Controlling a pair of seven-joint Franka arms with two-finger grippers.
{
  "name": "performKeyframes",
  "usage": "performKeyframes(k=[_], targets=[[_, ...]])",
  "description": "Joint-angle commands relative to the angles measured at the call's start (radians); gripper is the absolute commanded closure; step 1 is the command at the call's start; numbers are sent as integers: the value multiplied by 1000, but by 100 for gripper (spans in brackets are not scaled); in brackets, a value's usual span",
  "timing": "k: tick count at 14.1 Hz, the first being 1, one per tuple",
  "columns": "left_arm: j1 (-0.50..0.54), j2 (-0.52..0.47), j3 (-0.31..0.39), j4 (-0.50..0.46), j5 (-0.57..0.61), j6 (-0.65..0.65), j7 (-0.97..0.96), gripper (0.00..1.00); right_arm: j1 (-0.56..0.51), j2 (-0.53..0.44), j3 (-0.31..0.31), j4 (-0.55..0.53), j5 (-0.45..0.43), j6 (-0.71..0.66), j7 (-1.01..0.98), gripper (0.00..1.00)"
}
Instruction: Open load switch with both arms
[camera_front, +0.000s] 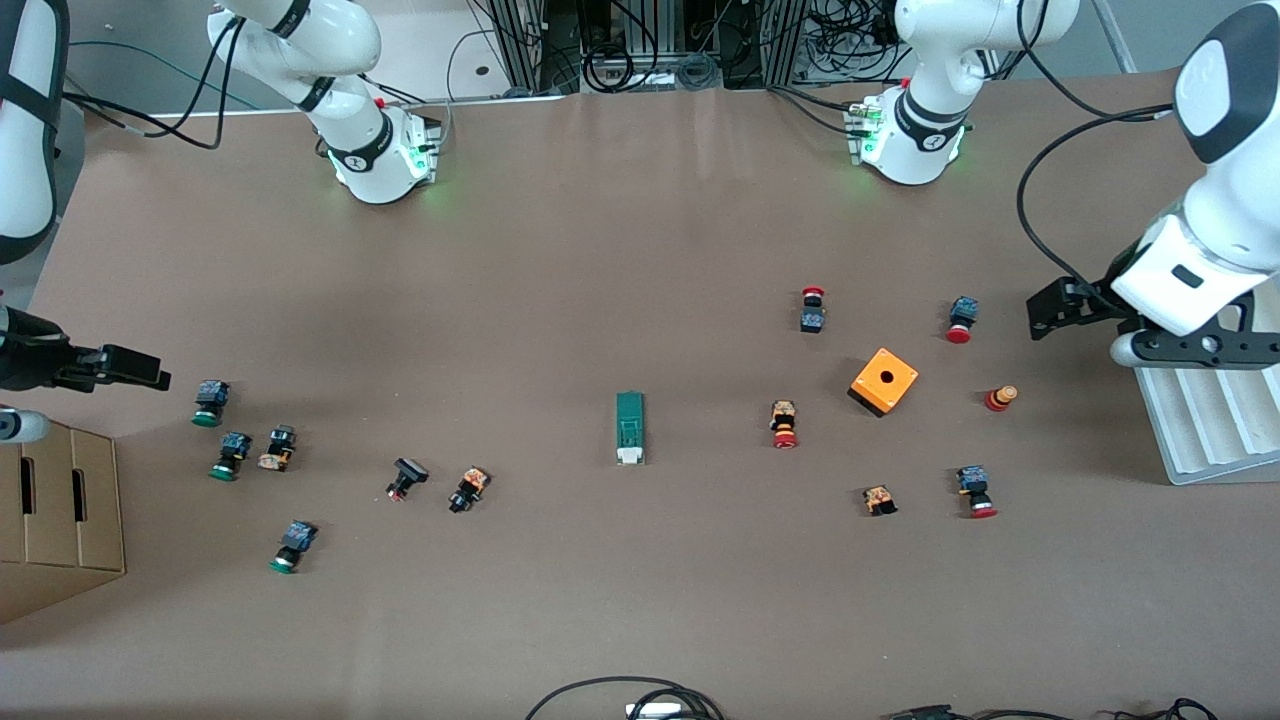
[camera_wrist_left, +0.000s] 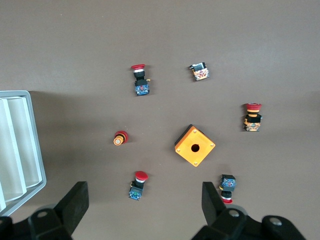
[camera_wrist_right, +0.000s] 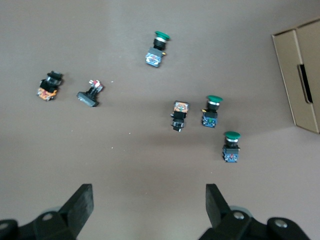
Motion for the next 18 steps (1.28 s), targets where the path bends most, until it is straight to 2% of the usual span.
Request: performKeyframes(k=[1, 11, 18], targets=[[9, 10, -8, 23, 2, -18, 11, 0, 6, -5, 3, 4, 16, -4, -20, 0], [-10, 5, -16, 23, -1, -15, -52, 1, 9, -4, 8, 14, 5, 9, -19, 0], [-192, -4, -18, 29, -10, -20, -365, 1, 32, -22, 9, 17, -10, 1, -68, 0]])
